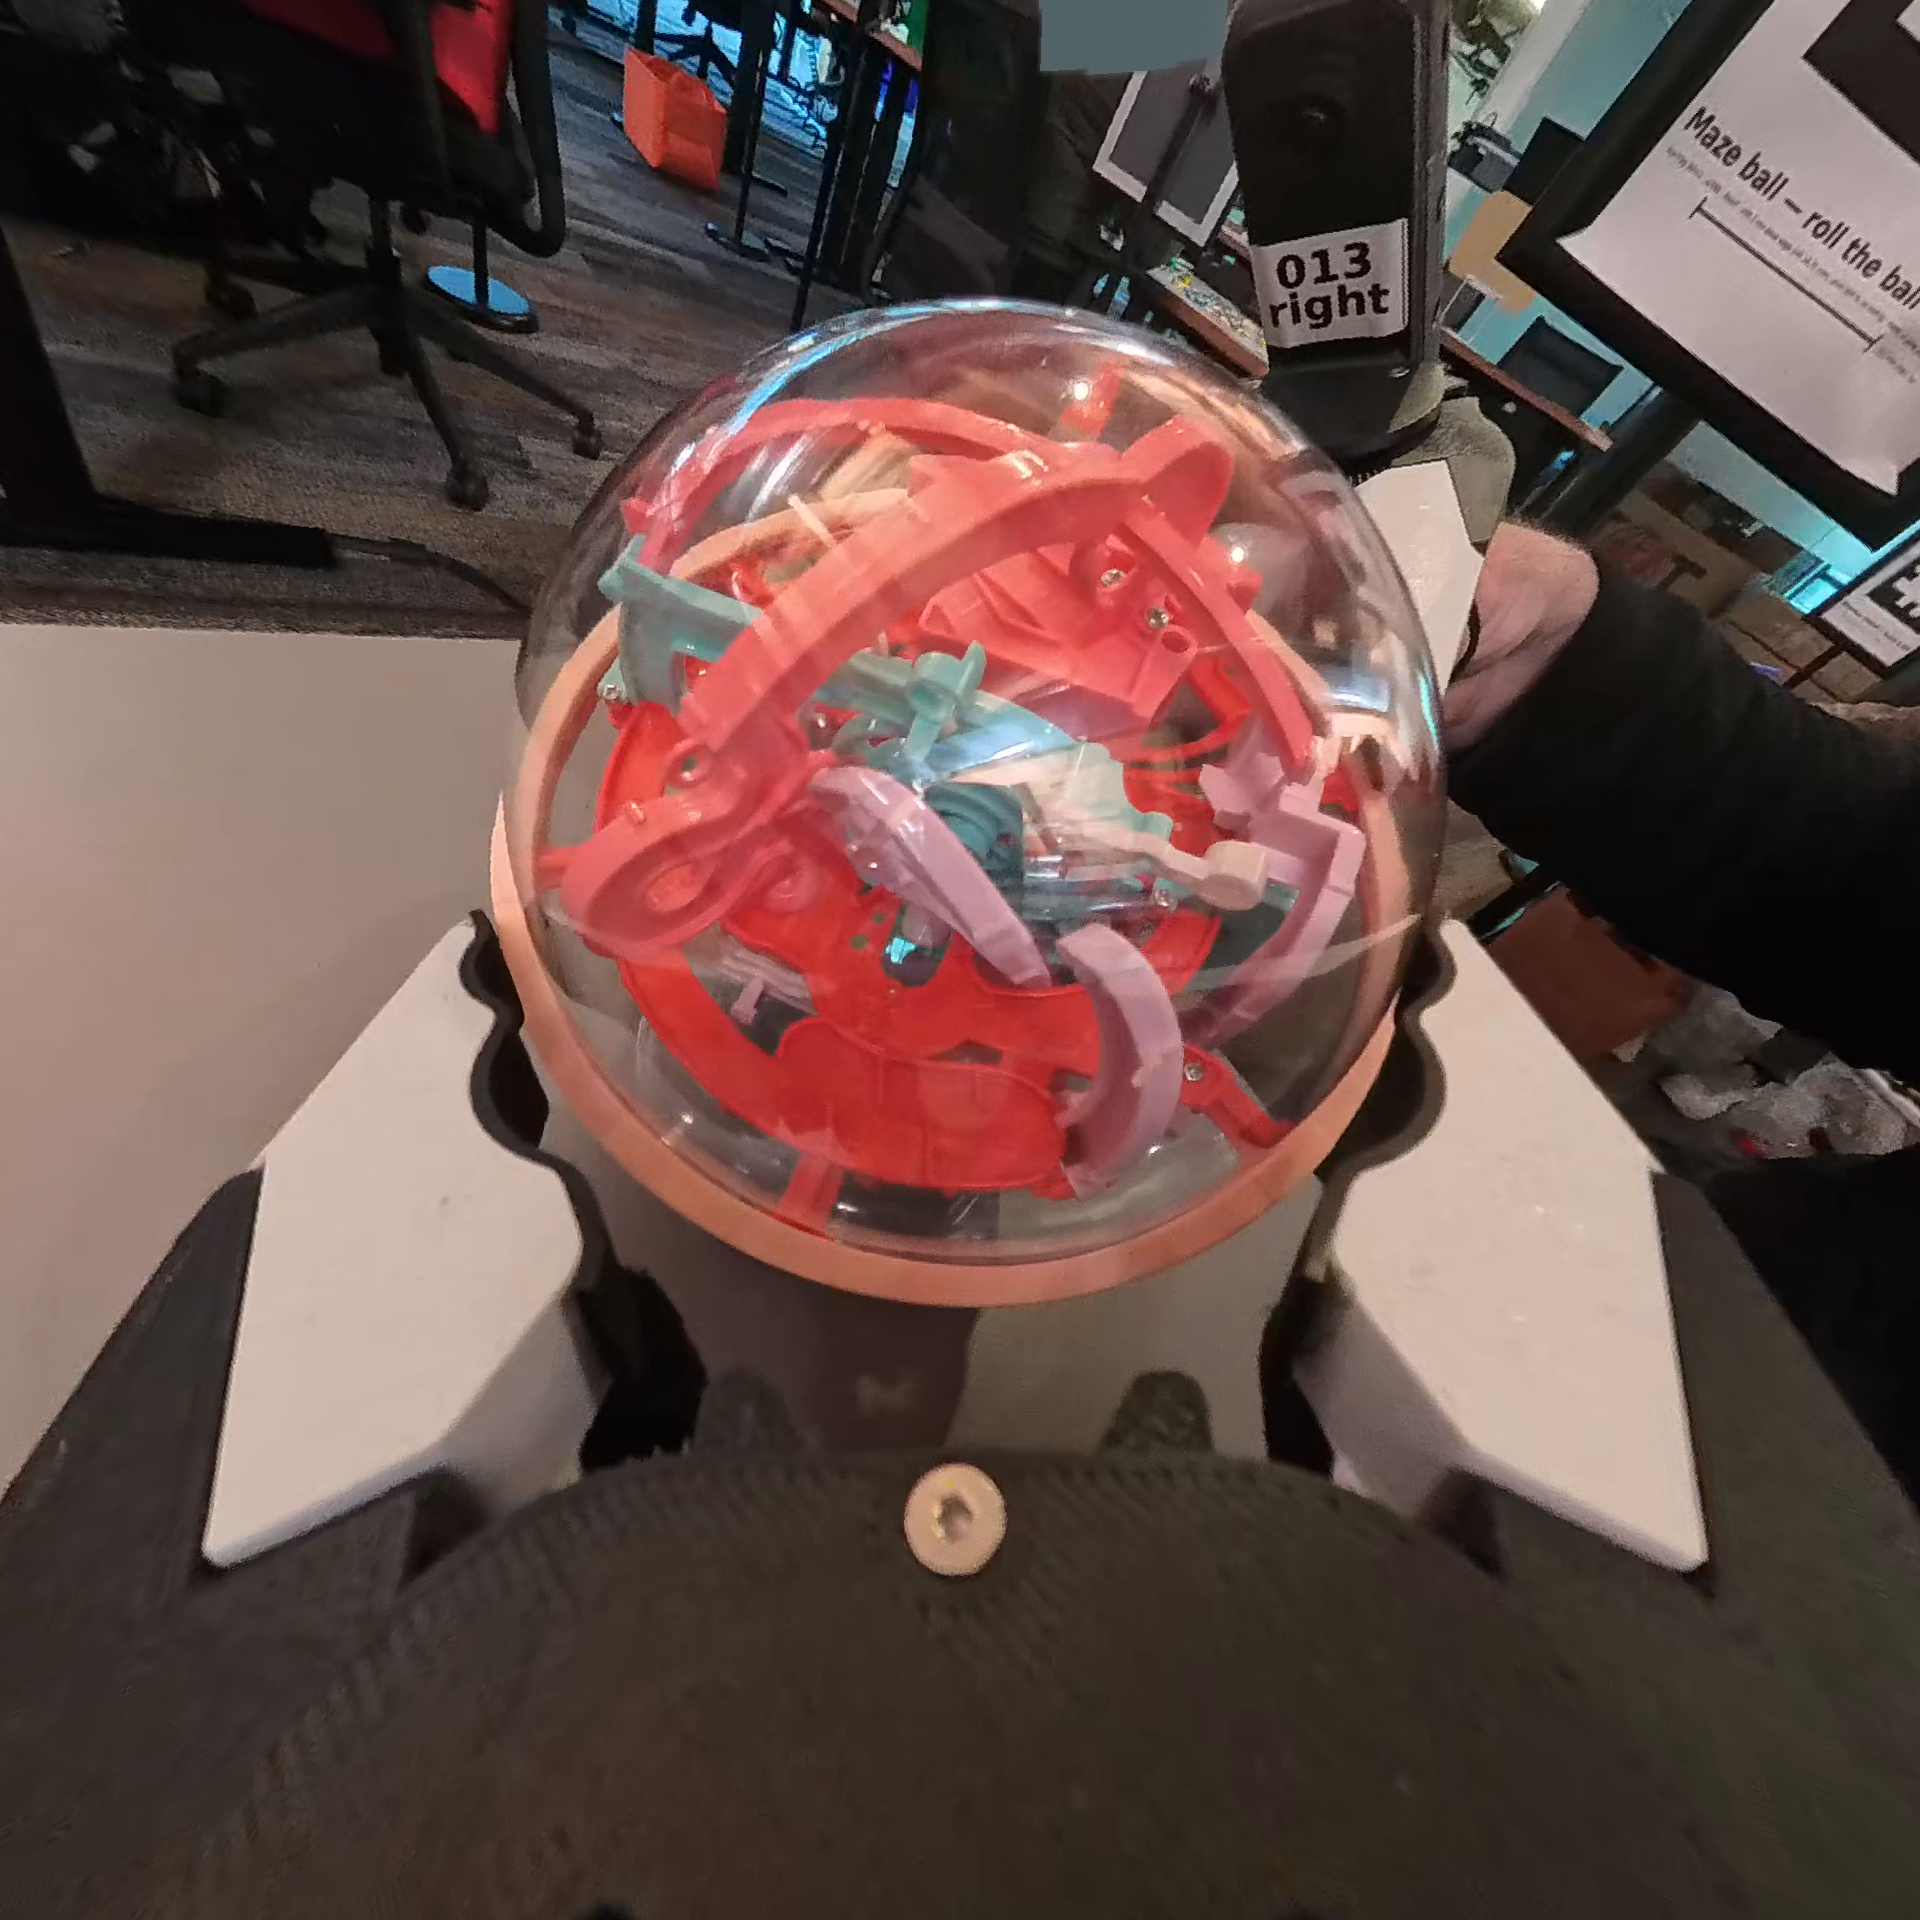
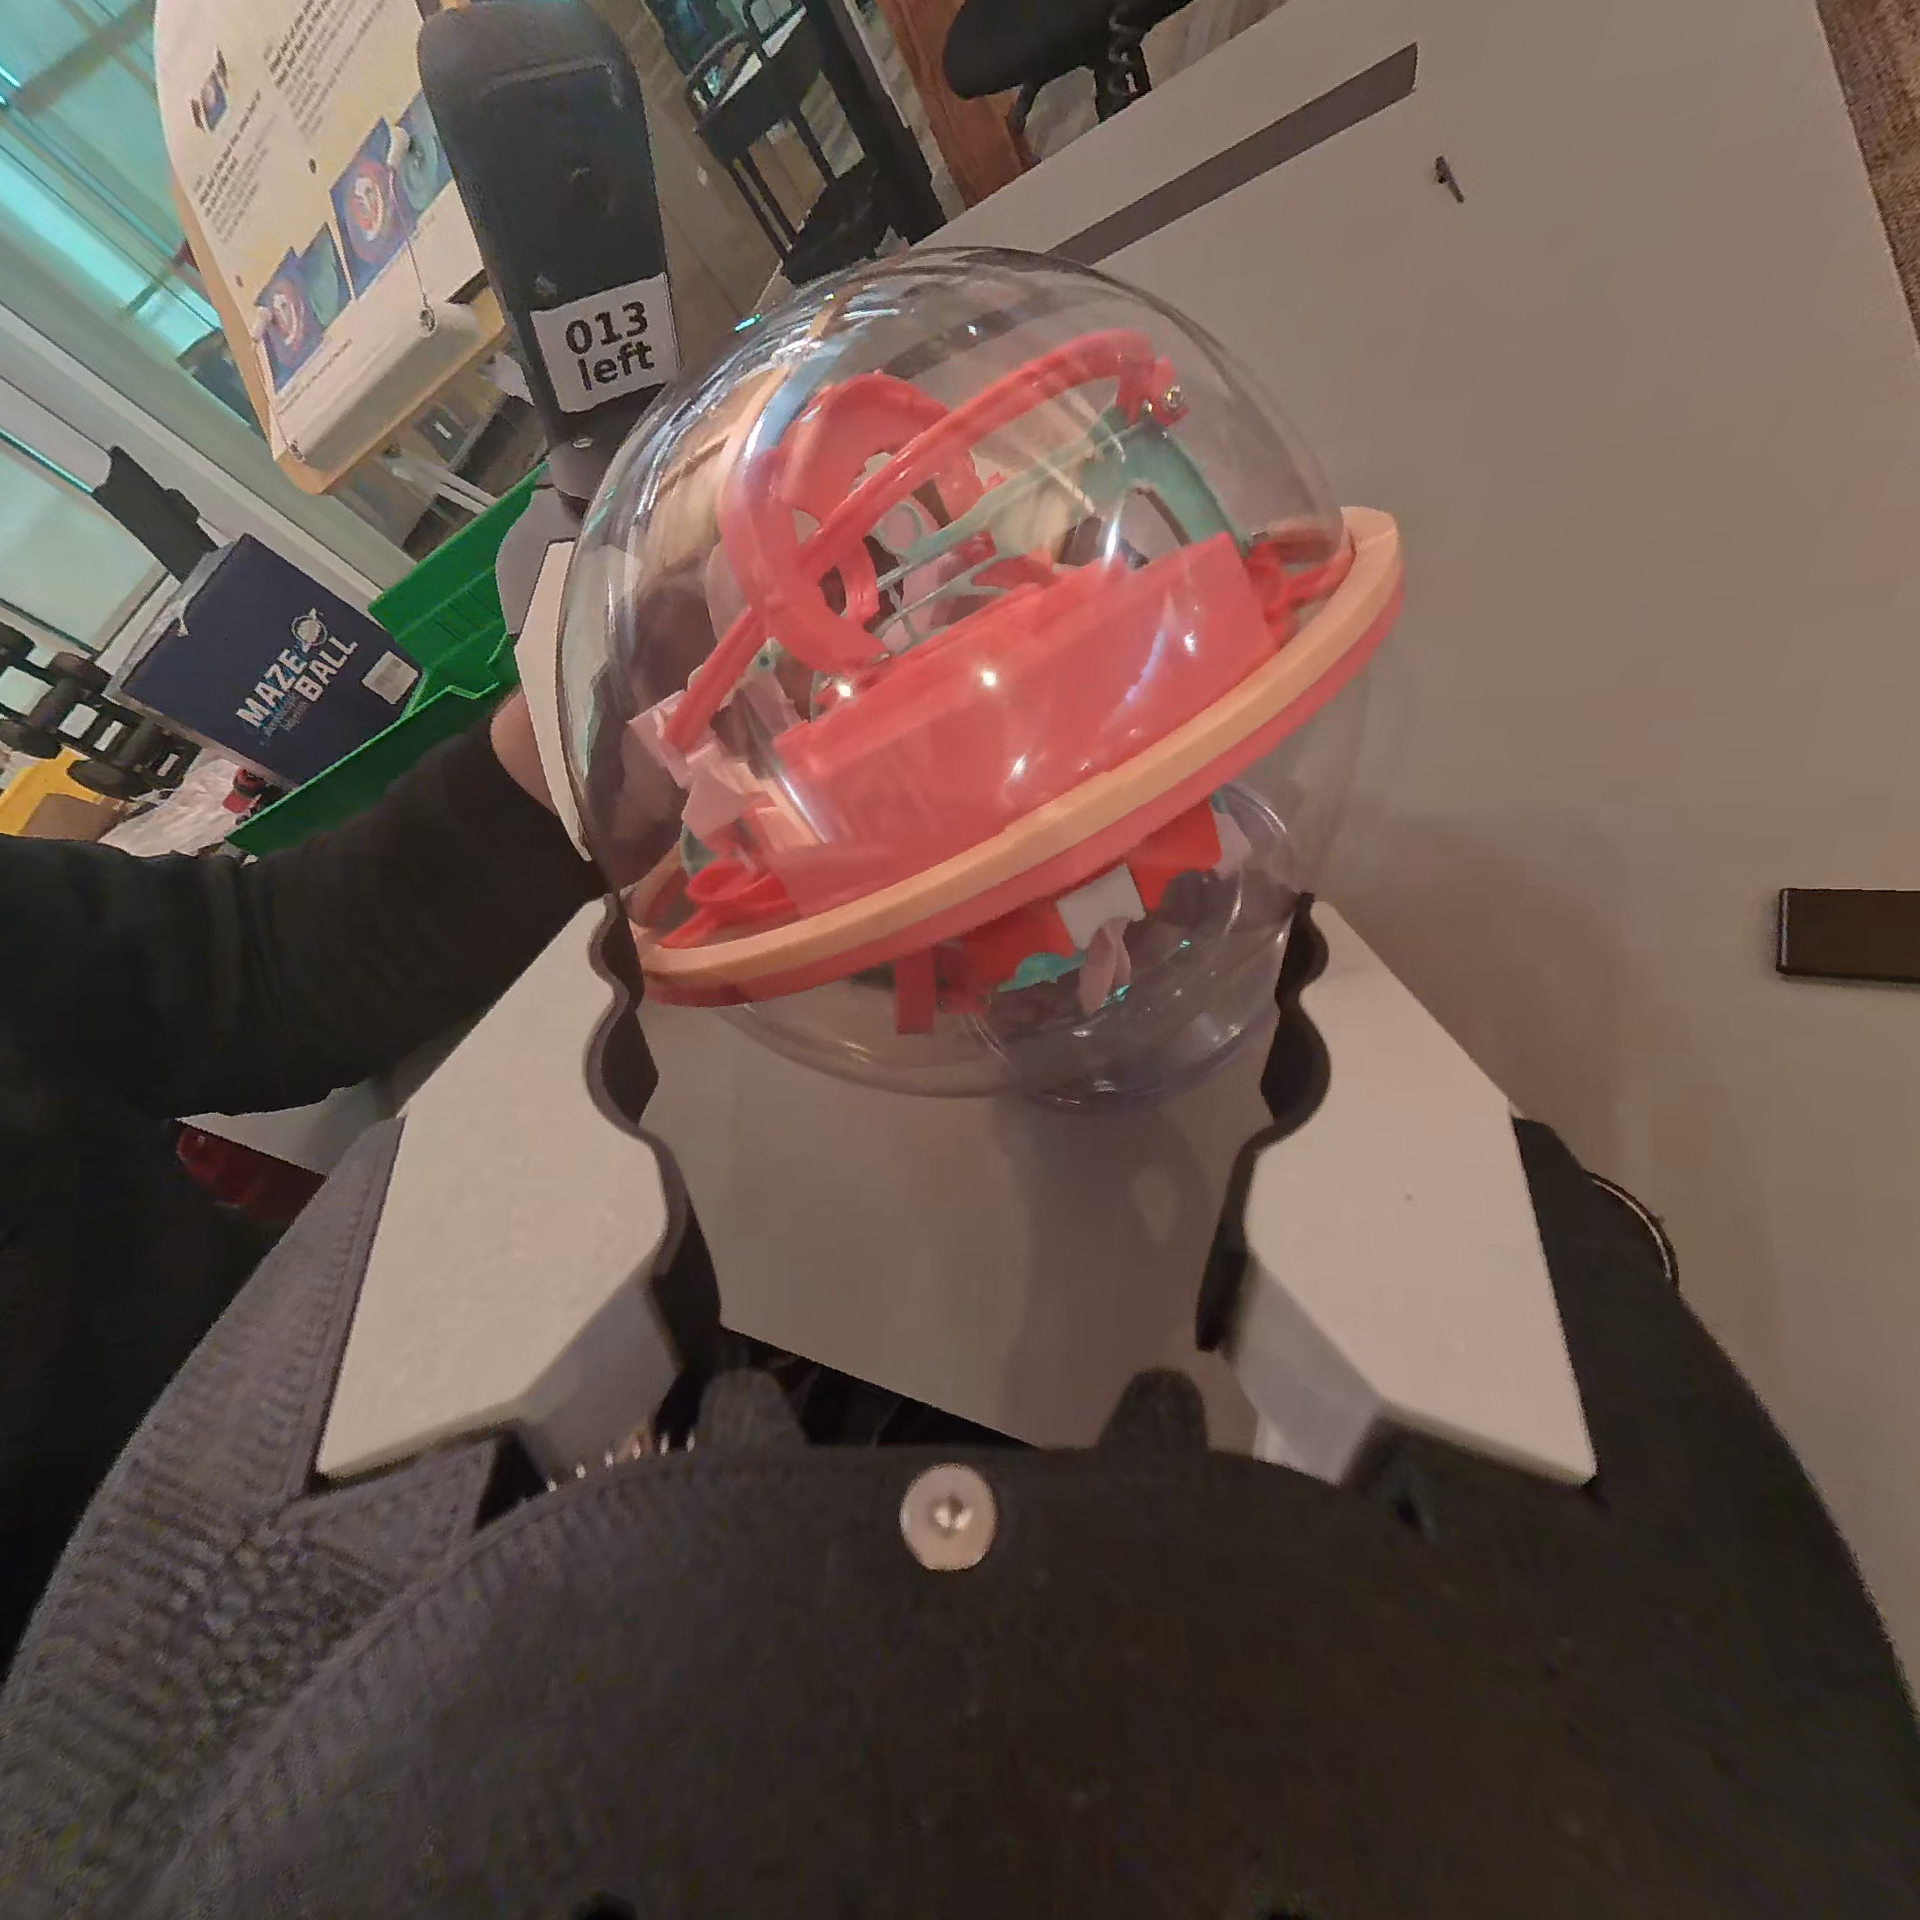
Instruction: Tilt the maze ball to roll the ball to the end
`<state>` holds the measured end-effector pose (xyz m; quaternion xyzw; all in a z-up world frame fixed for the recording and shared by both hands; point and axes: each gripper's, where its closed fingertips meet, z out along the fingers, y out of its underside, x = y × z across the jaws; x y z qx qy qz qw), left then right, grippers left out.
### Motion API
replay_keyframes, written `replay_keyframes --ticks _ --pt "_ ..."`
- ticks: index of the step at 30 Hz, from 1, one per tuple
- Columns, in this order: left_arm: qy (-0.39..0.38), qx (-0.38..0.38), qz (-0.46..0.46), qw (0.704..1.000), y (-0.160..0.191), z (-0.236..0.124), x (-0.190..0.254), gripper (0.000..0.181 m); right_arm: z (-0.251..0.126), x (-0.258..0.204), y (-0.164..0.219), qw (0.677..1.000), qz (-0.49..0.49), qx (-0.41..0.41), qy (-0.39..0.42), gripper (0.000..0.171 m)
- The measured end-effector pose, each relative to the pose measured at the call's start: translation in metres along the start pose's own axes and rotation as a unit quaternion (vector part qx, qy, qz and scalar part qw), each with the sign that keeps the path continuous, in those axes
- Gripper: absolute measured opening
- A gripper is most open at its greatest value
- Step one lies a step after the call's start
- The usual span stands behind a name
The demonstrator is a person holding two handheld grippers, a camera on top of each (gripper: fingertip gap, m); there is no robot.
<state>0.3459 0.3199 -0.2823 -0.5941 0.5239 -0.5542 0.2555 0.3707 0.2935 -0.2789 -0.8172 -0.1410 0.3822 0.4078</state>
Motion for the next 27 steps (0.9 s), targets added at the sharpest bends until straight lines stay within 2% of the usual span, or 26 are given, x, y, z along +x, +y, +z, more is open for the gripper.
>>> replay_keyframes --ticks 15,27 --pt "-0.026 0.01 0.057 0.998 -0.007 -0.002 0.002 0.158 0.009 -0.001 0.011 1.0 -0.026 0.005 -0.004 0.123" --pt "-0.035 0.06 0.12 0.99 -0.018 -0.009 0.006 0.158 0.015 -0.003 0.011 0.997 -0.068 0.021 -0.003 0.123"
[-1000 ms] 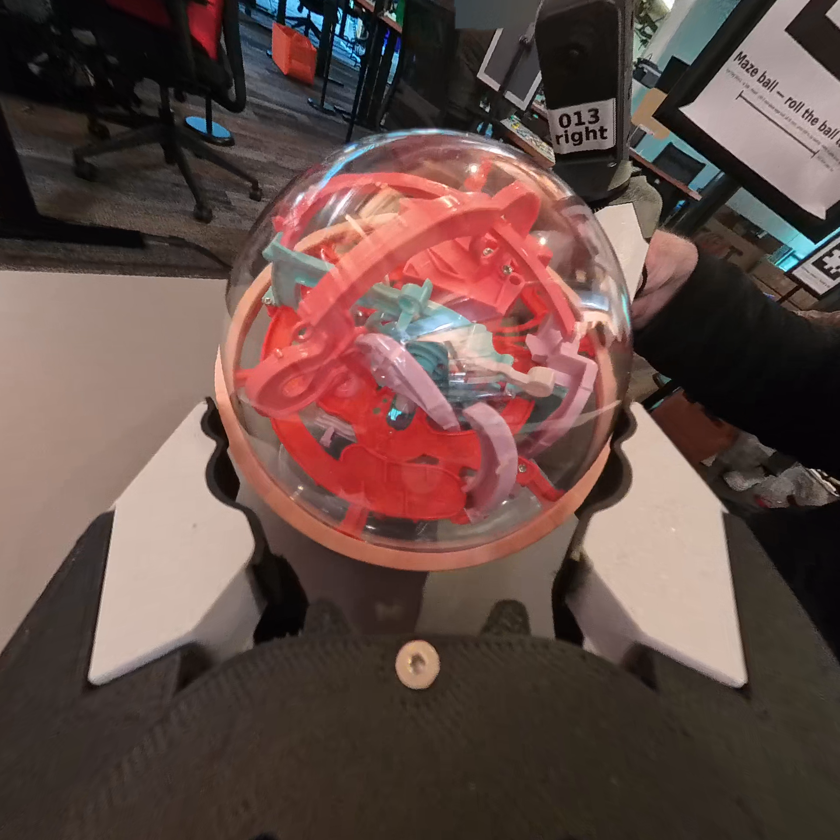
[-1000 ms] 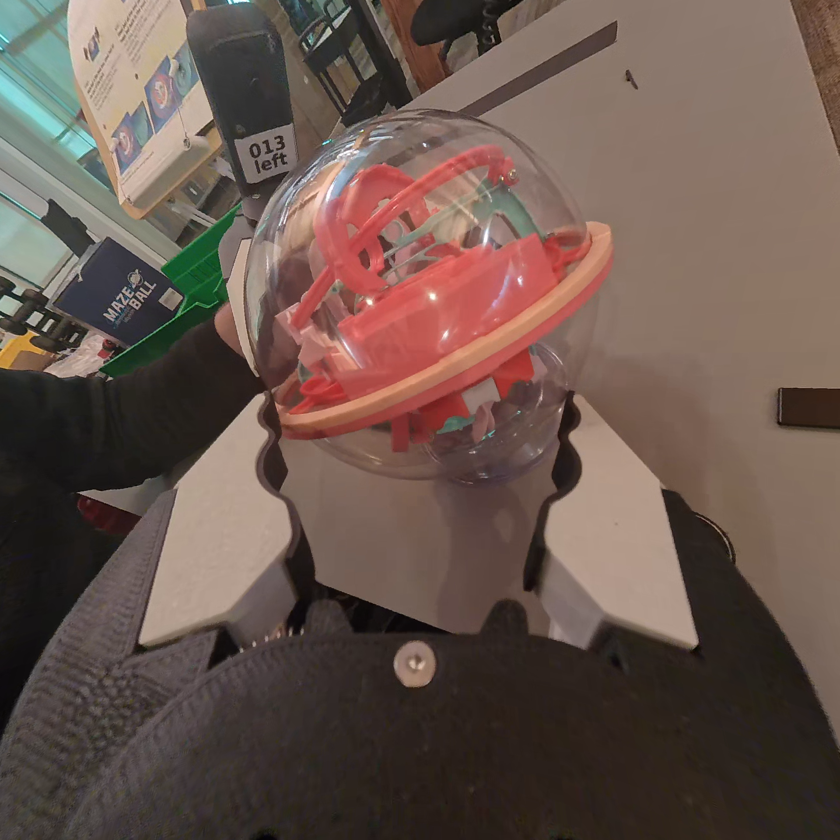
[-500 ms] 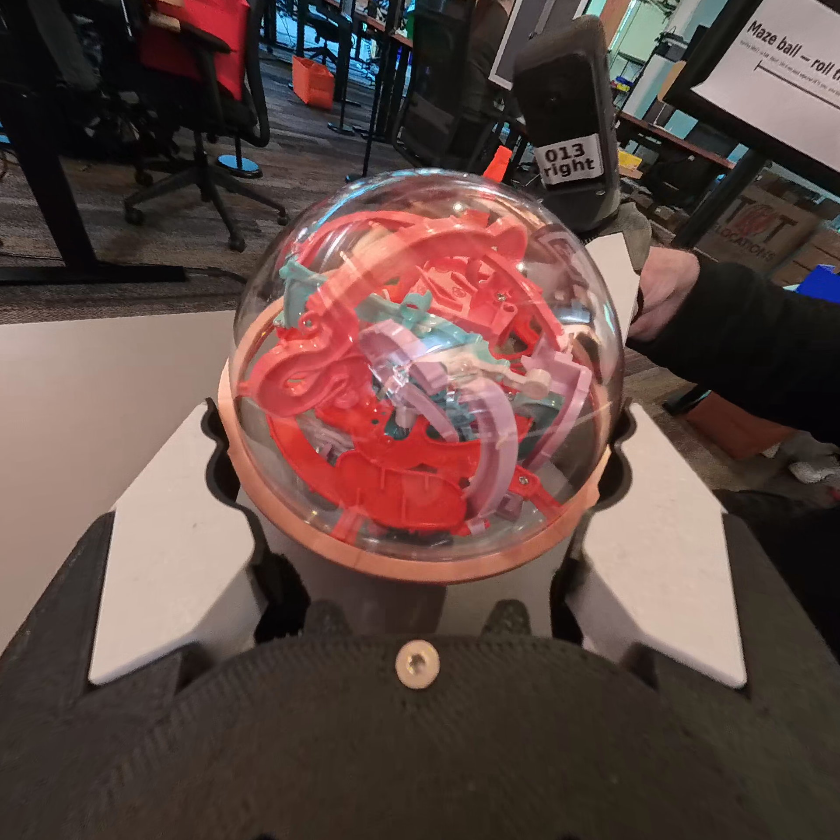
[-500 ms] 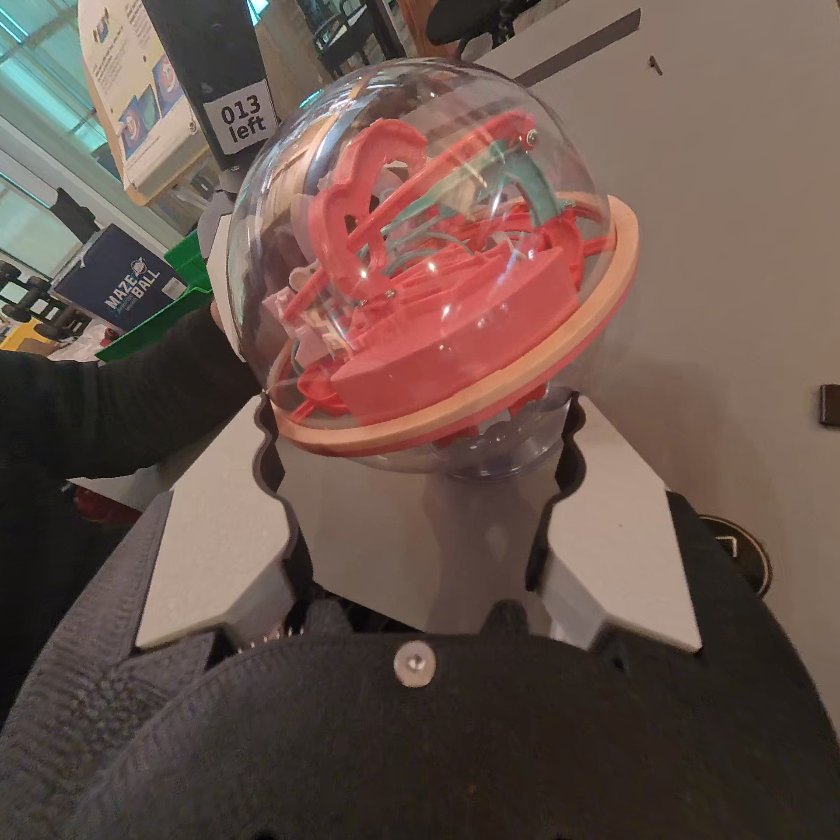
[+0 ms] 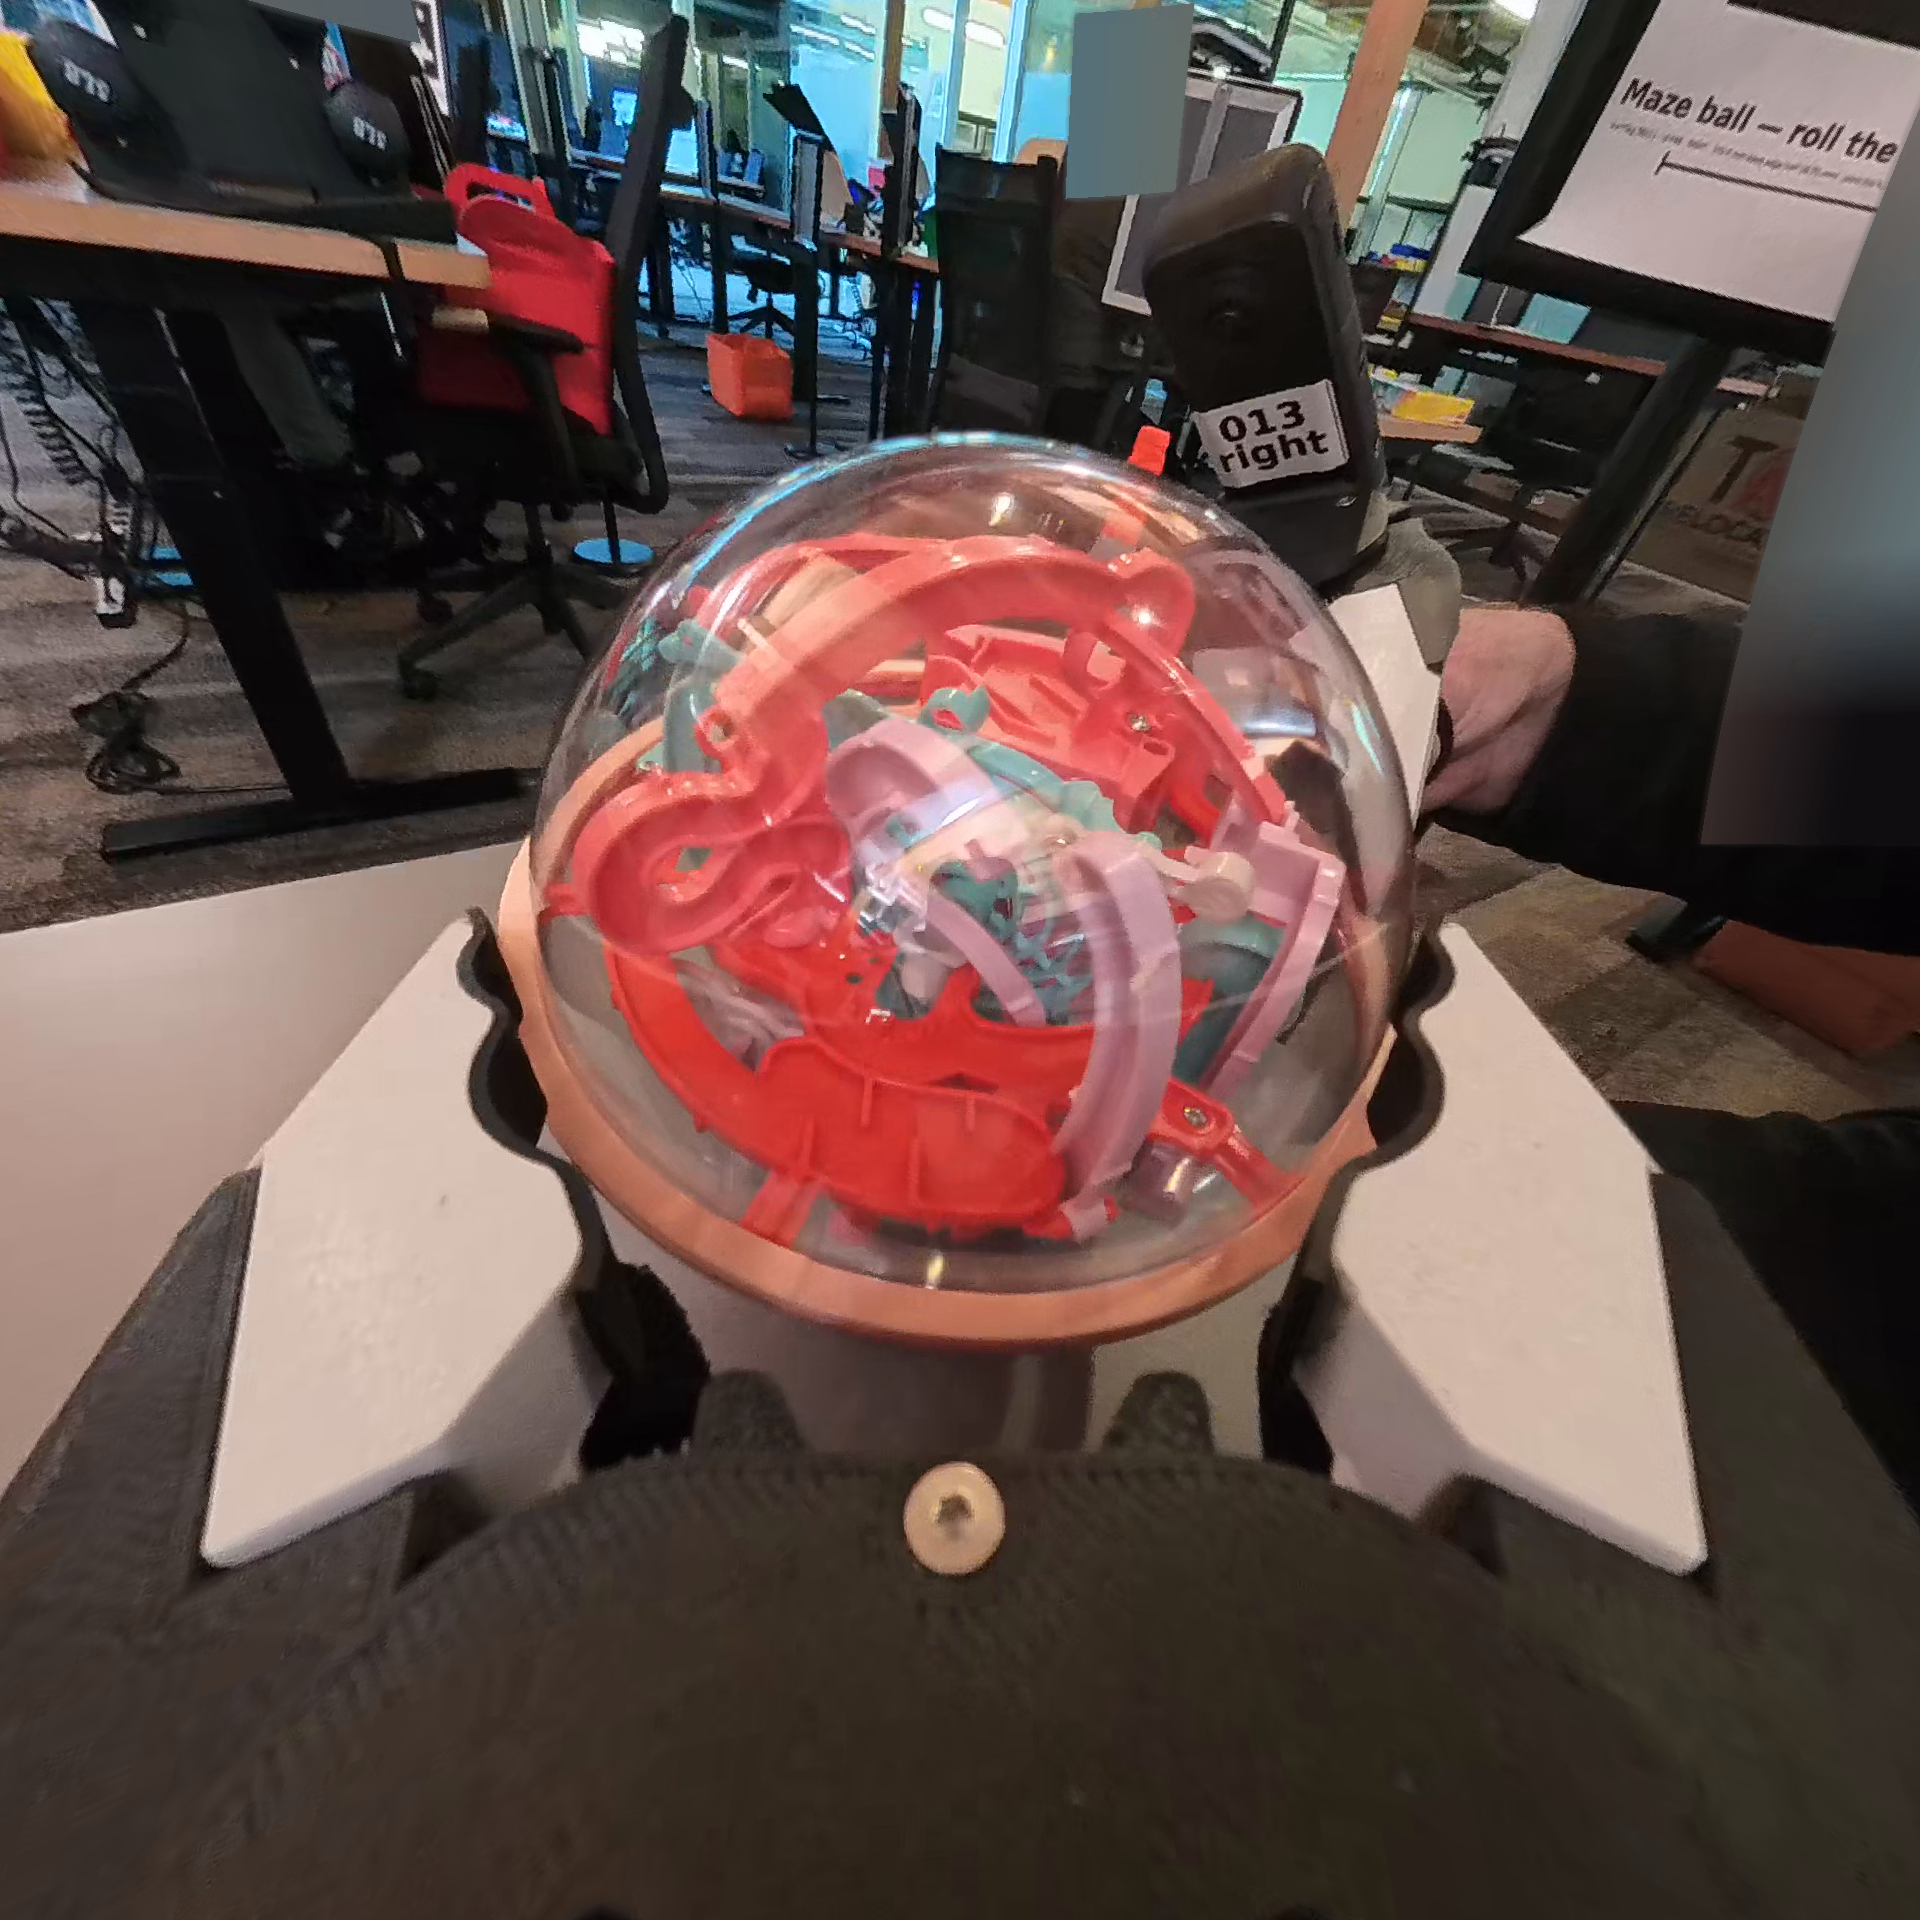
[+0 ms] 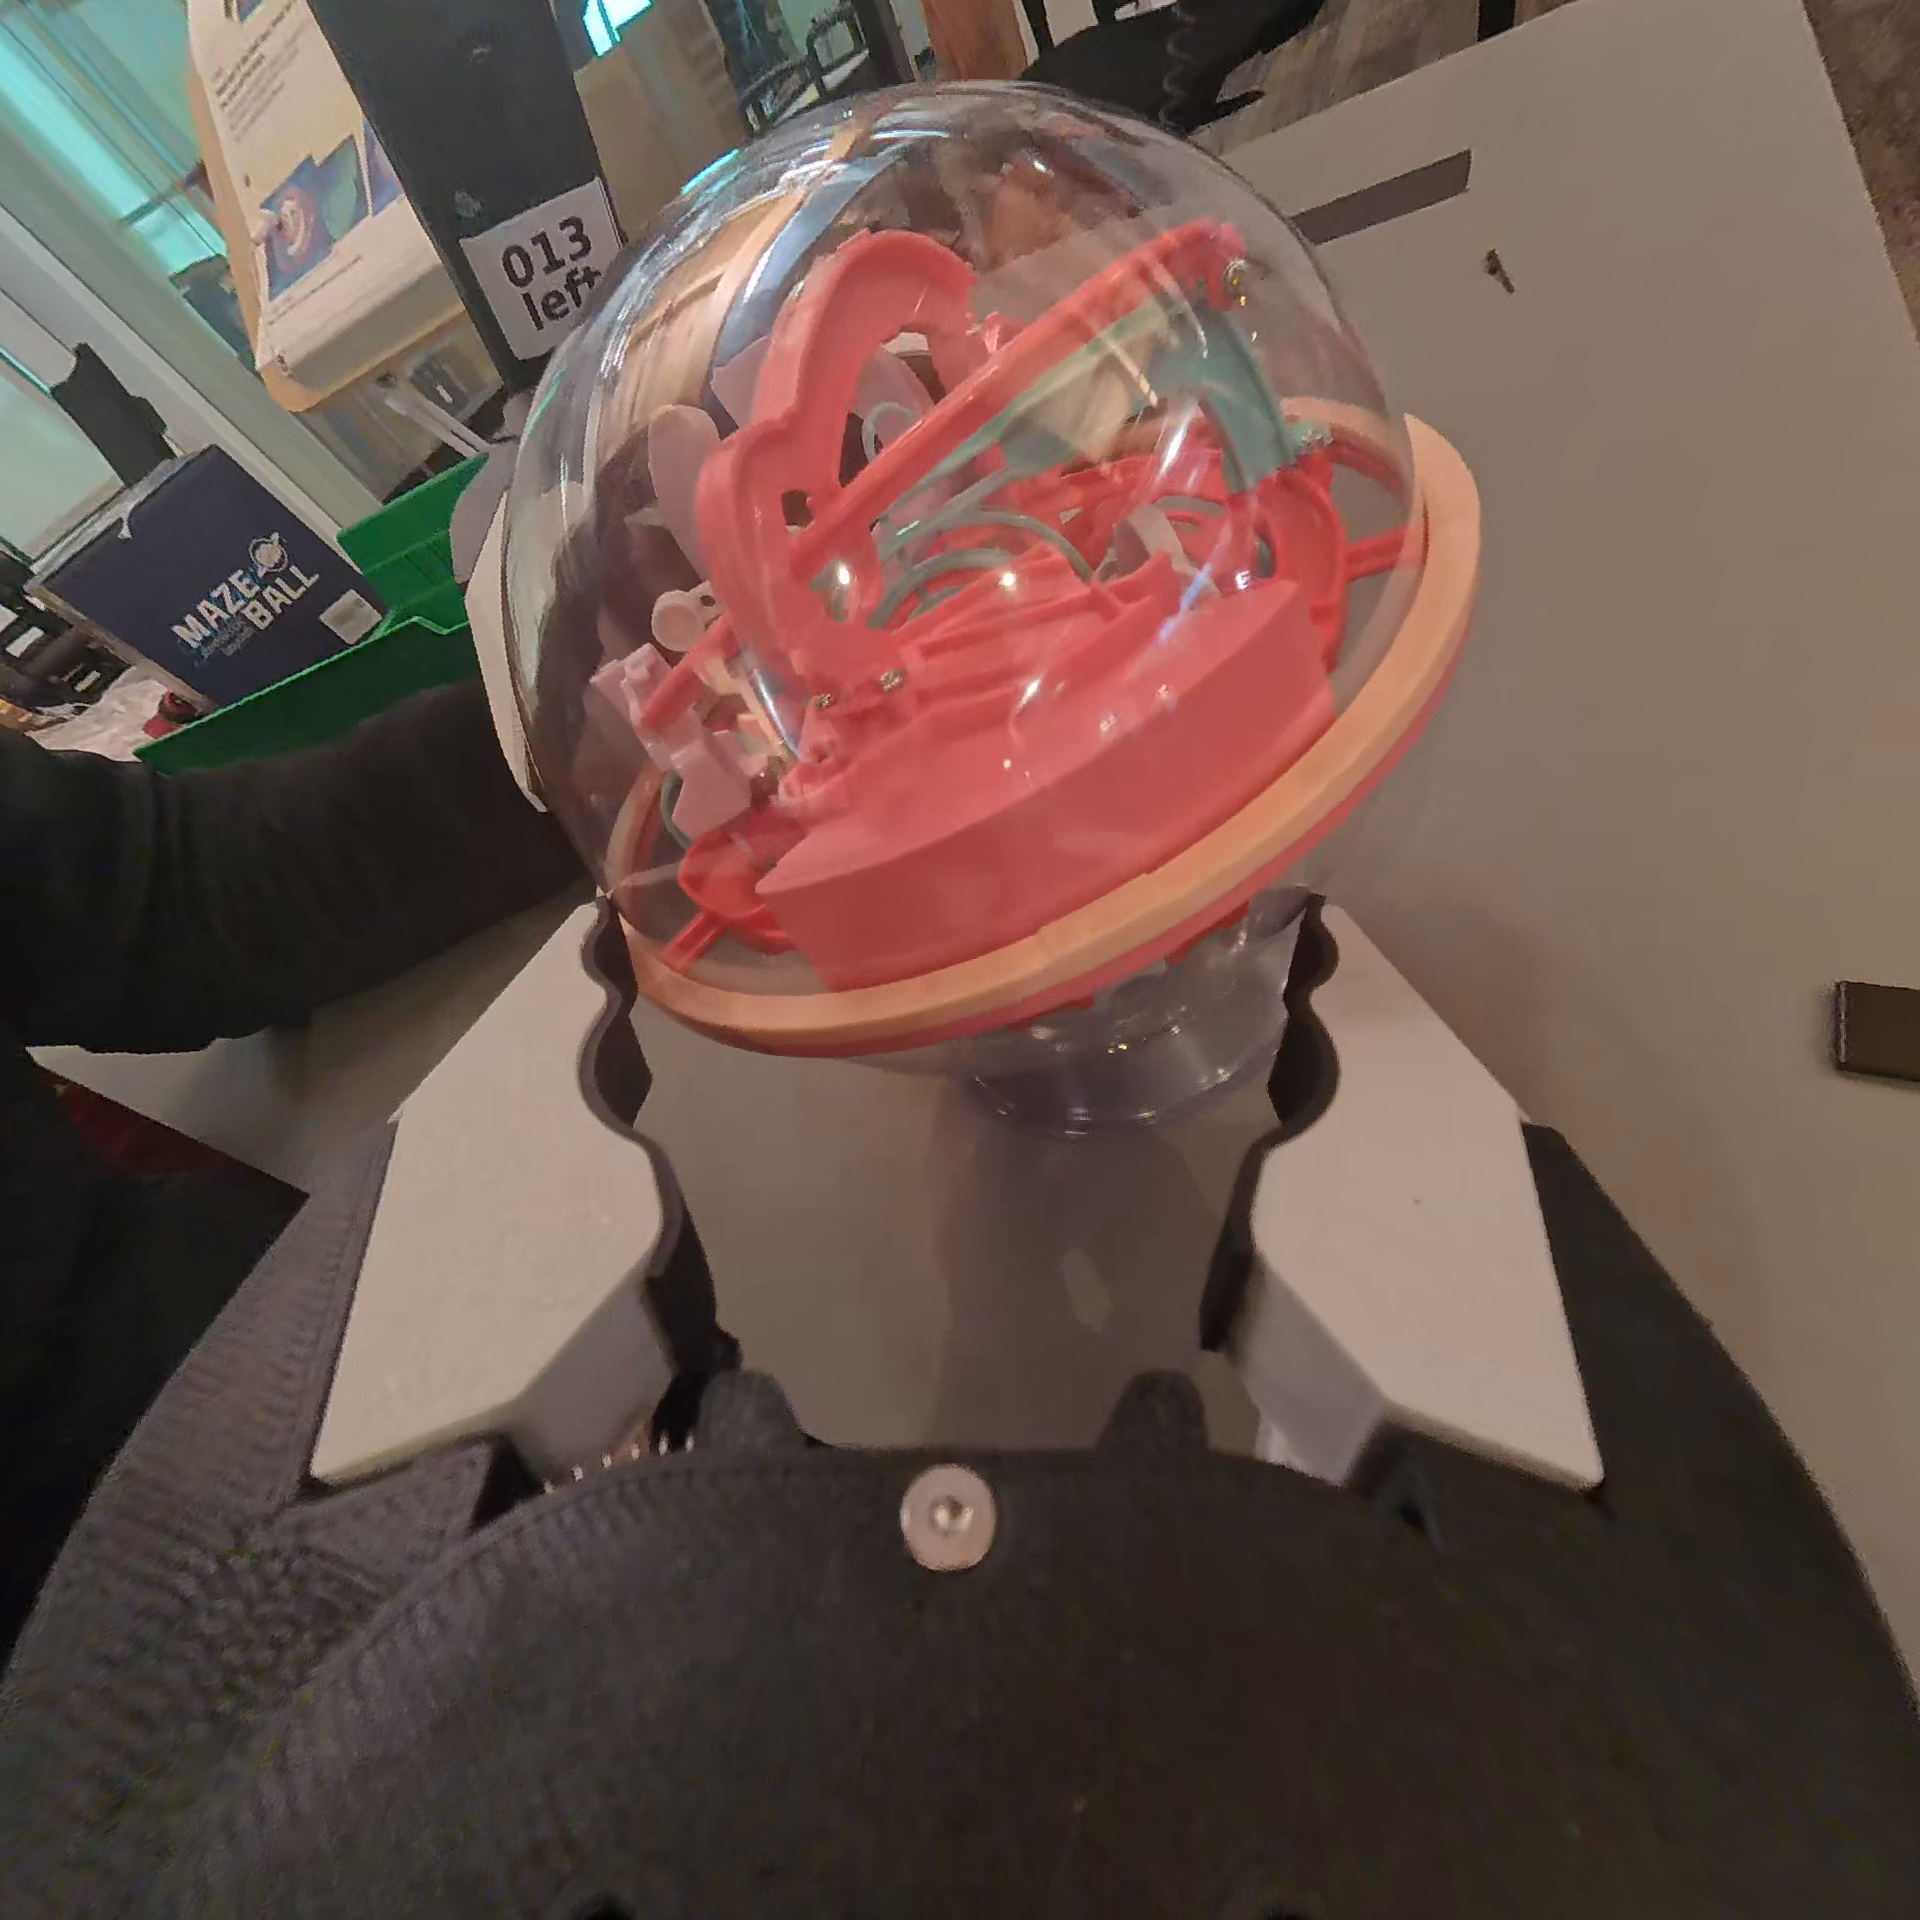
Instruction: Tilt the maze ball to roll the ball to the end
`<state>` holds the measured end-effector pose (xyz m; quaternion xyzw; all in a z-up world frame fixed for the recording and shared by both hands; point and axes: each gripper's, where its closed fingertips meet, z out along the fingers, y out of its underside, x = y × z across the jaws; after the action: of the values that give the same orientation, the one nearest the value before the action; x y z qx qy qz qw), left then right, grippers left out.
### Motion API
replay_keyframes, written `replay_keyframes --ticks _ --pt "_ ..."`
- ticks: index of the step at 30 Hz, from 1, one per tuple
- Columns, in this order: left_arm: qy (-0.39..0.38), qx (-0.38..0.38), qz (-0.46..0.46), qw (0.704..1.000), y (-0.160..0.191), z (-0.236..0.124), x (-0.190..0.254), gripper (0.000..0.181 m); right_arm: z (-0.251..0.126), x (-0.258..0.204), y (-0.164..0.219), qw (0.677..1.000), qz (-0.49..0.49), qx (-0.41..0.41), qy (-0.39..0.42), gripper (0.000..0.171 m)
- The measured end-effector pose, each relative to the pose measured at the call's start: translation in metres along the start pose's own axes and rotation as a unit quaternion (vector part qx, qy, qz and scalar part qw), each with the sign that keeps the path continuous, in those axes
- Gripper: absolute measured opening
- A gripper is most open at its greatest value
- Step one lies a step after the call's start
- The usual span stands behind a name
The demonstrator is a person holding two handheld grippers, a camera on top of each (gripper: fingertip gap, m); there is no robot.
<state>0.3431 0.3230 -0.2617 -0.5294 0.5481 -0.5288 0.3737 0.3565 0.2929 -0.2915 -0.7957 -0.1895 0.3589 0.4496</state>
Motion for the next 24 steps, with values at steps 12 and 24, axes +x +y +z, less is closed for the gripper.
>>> replay_keyframes --ticks 12,24 --pt "-0.005 0.011 0.034 0.999 0.002 0.0 0.001 0.158 0.002 0.002 0.002 0.999 -0.033 0.005 0.01 0.123" --pt "-0.012 0.023 0.065 0.998 -0.008 -0.004 0.004 0.158 0.005 -0.002 -0.001 0.998 -0.049 0.029 0.002 0.123"
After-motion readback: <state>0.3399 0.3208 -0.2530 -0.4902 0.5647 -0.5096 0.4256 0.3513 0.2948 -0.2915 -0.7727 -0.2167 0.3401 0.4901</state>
